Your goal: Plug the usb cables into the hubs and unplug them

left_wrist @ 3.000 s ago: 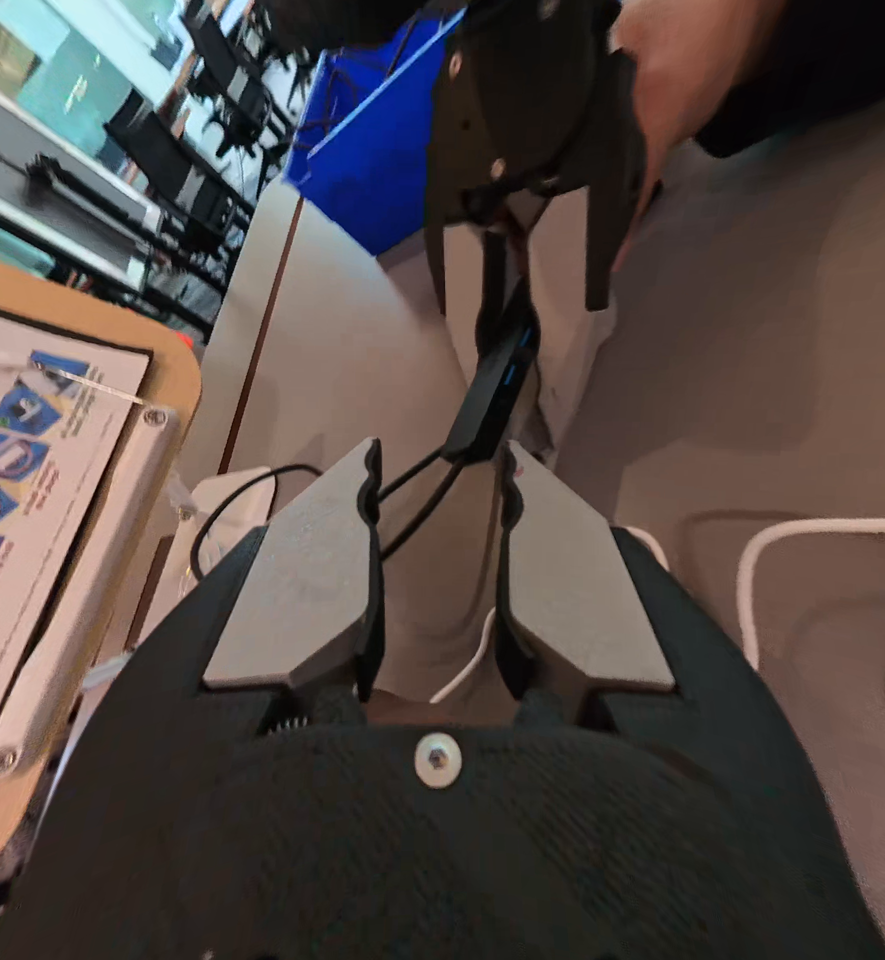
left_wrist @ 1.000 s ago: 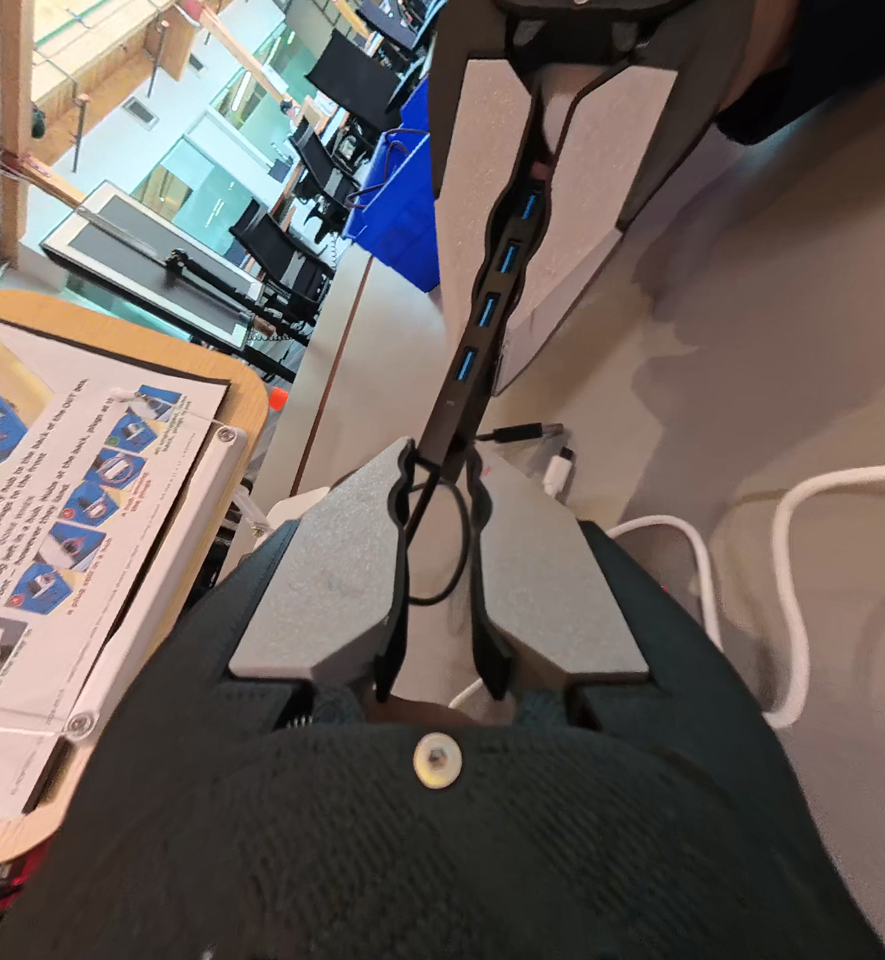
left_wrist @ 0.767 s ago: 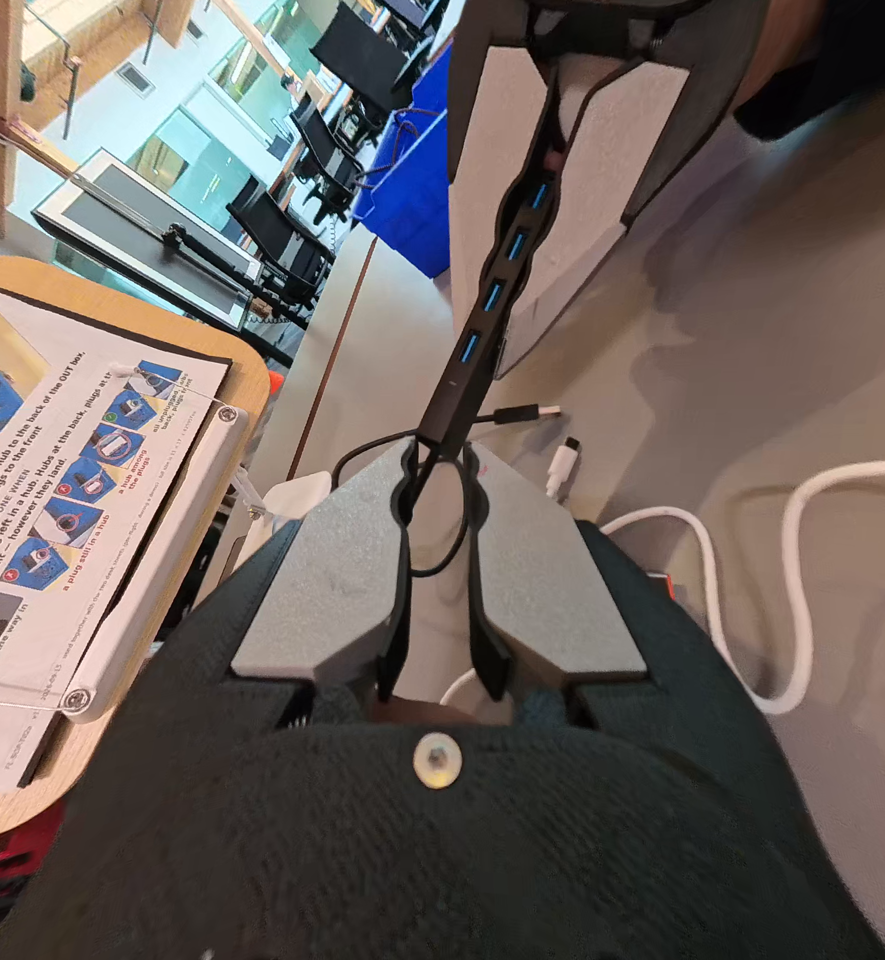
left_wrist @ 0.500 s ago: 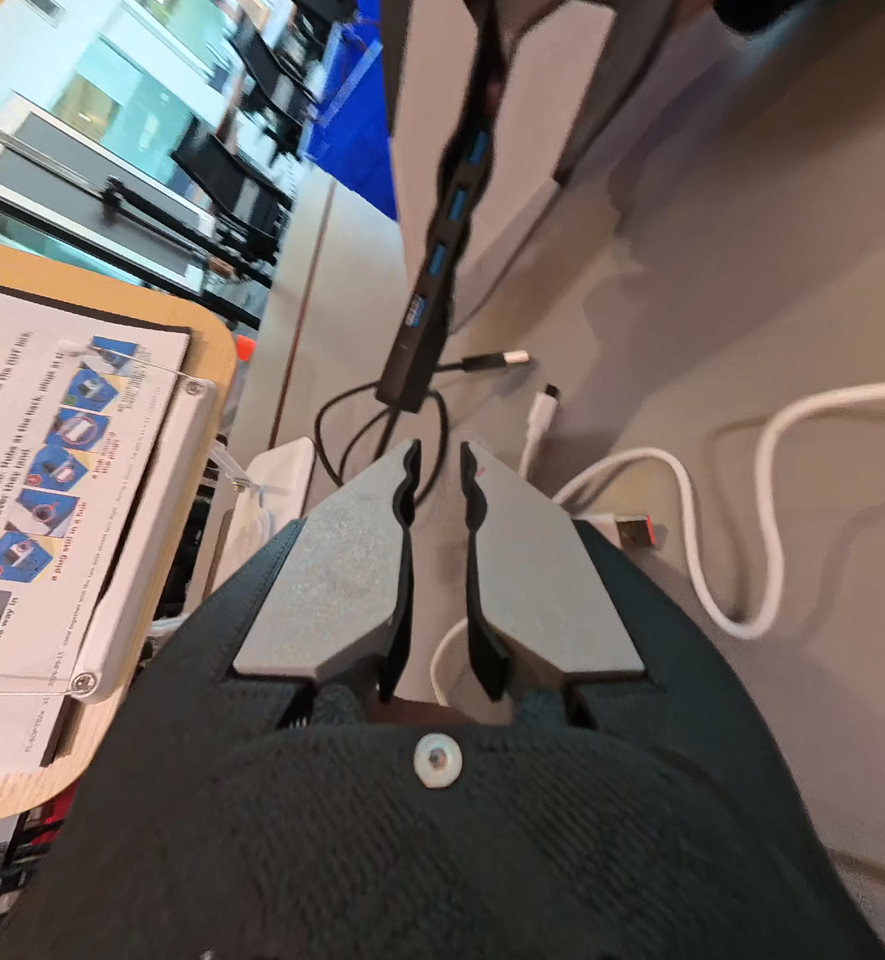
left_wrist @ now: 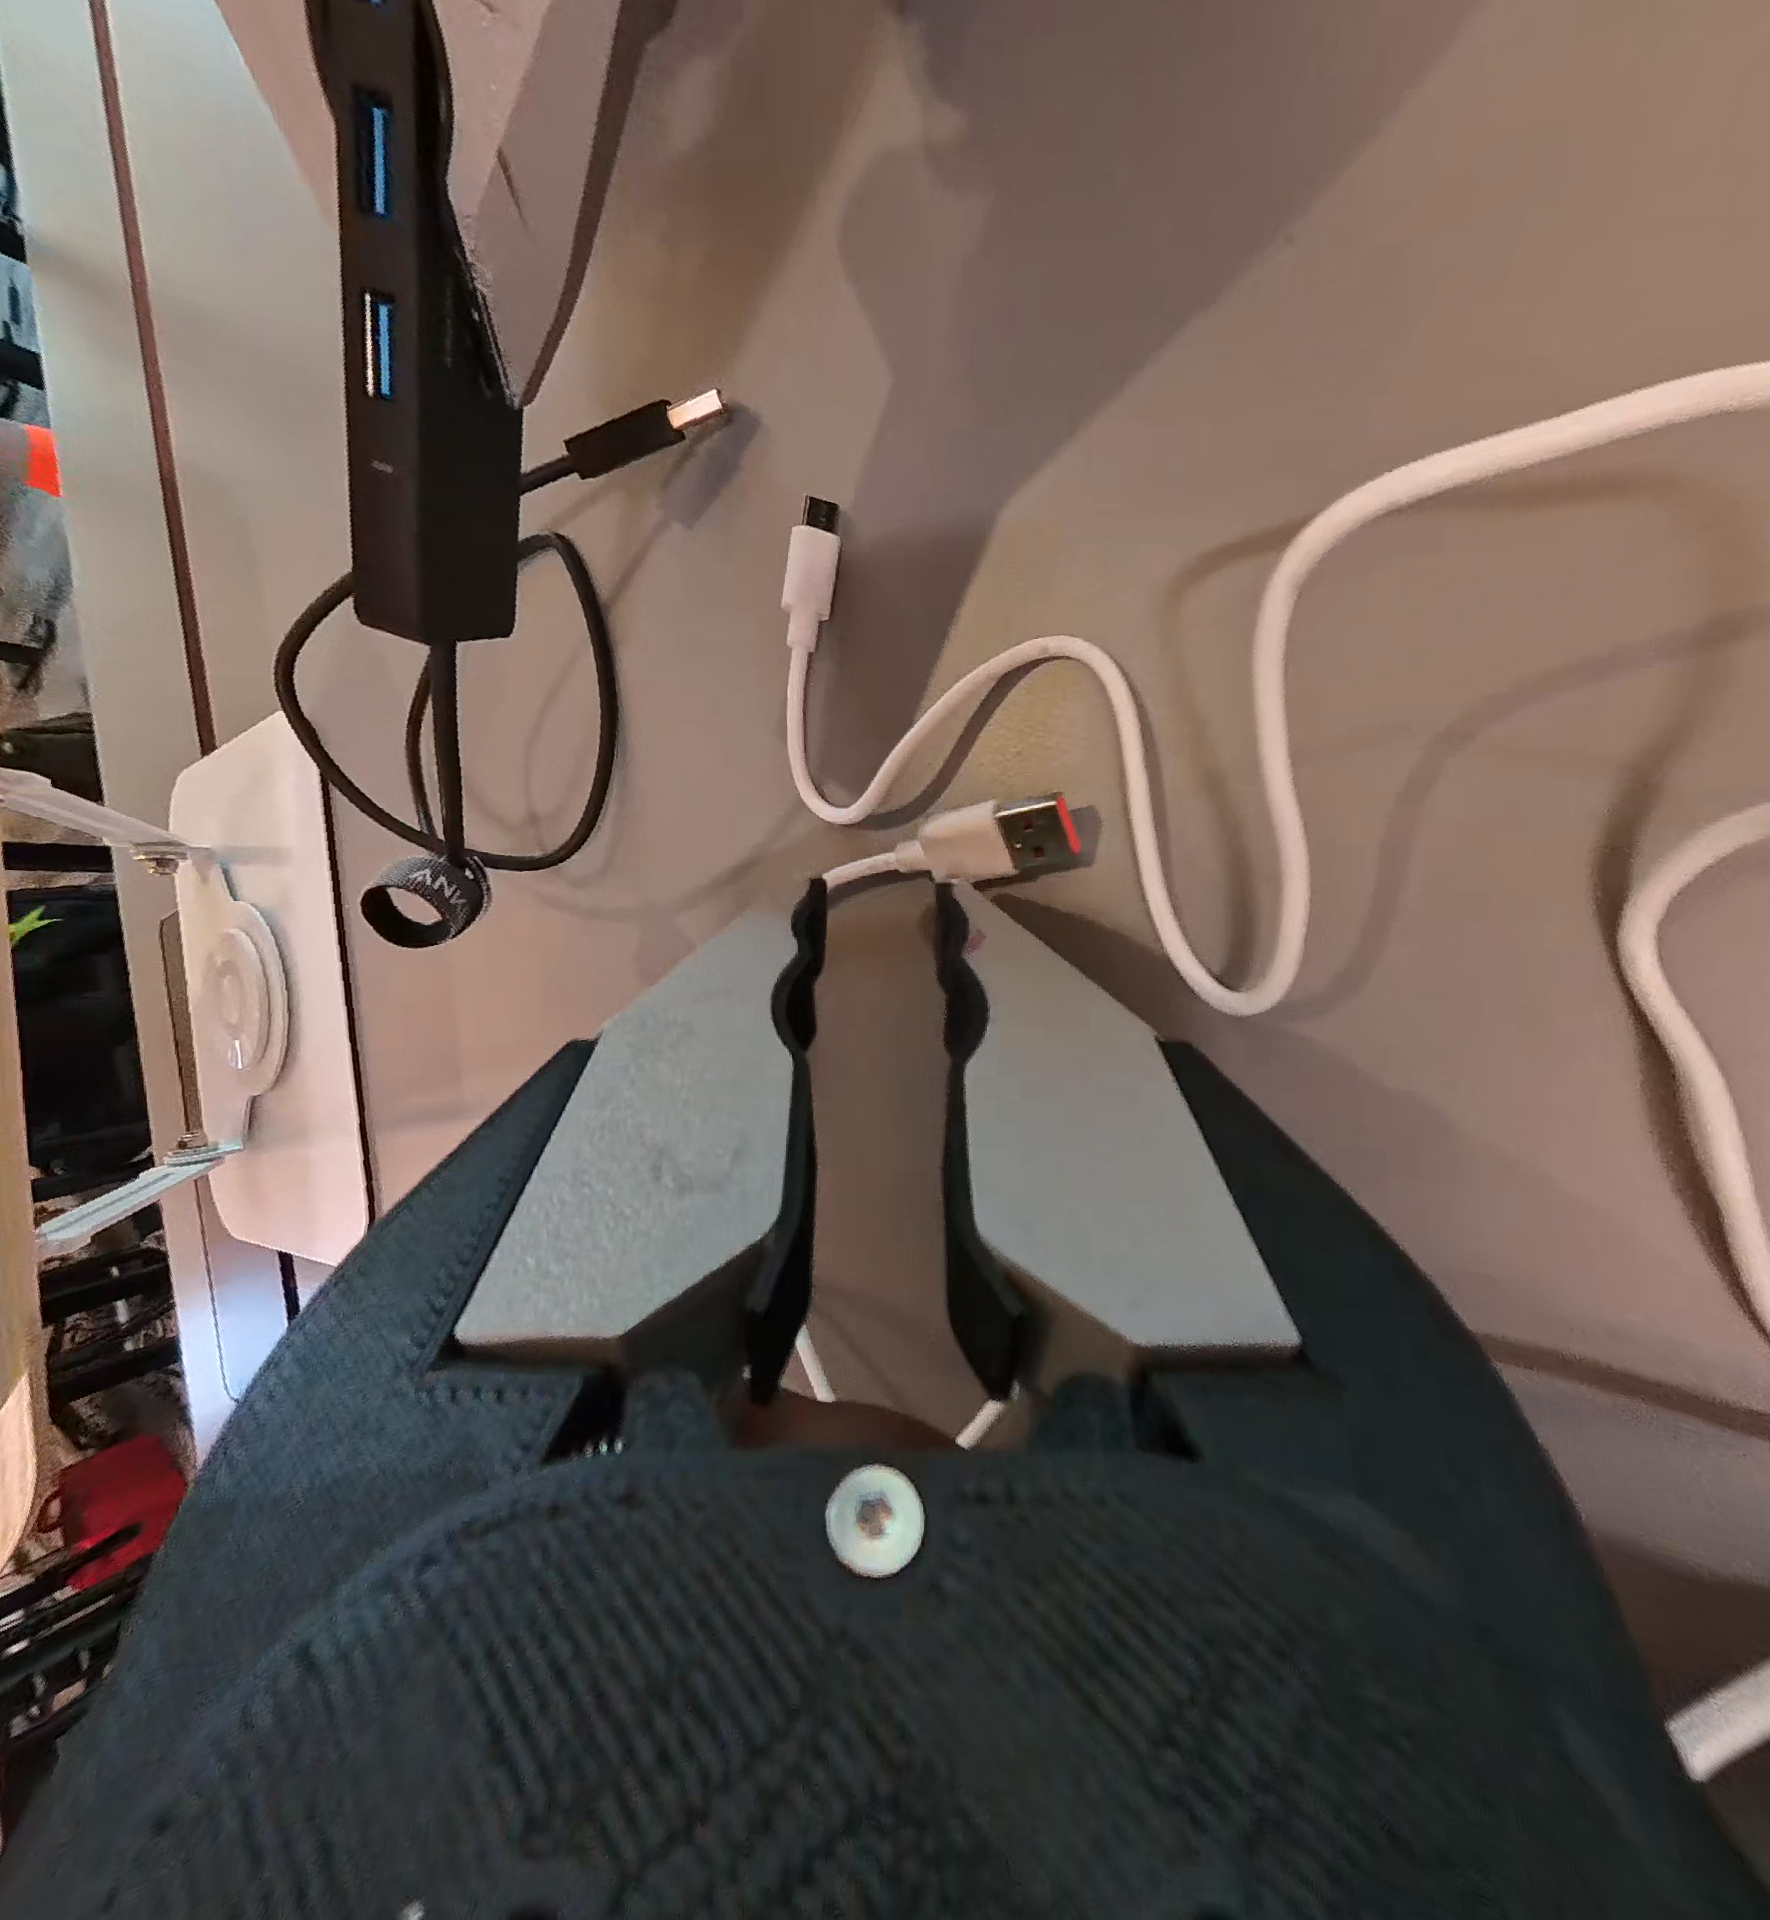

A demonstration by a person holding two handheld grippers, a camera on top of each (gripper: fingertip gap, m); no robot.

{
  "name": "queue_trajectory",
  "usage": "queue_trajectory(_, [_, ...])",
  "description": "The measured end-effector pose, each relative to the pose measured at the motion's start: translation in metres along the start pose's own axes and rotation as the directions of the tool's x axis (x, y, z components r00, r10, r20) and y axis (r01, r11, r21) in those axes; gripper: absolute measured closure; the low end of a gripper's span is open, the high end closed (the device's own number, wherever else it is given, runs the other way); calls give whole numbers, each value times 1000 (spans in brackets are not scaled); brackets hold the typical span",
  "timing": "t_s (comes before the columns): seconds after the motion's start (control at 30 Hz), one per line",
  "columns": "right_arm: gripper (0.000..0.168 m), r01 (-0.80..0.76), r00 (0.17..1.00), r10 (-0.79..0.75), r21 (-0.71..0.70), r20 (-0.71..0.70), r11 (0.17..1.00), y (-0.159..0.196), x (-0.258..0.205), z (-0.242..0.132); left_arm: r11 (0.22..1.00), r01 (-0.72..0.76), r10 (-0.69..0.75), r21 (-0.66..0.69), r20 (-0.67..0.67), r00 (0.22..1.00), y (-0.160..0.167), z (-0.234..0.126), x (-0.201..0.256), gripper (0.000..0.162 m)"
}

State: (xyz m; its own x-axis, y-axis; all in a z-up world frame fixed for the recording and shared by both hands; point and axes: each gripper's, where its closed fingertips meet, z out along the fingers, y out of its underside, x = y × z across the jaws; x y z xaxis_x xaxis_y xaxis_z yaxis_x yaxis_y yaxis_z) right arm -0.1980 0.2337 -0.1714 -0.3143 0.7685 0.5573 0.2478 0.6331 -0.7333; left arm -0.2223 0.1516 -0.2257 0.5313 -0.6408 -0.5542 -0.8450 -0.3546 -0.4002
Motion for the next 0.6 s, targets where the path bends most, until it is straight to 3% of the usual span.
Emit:
queue_trajectory(0.43, [160,3,1000,-3,-3,7,1000,-1,-2,0,999,-37,38,-34,13,999,5,6,1,139])
queue_trajectory(0.6, [160,7,1000,-7,-9,10,1000,-1,-3,0,999,14,-16,-40,-66,998,5,1,12,146])
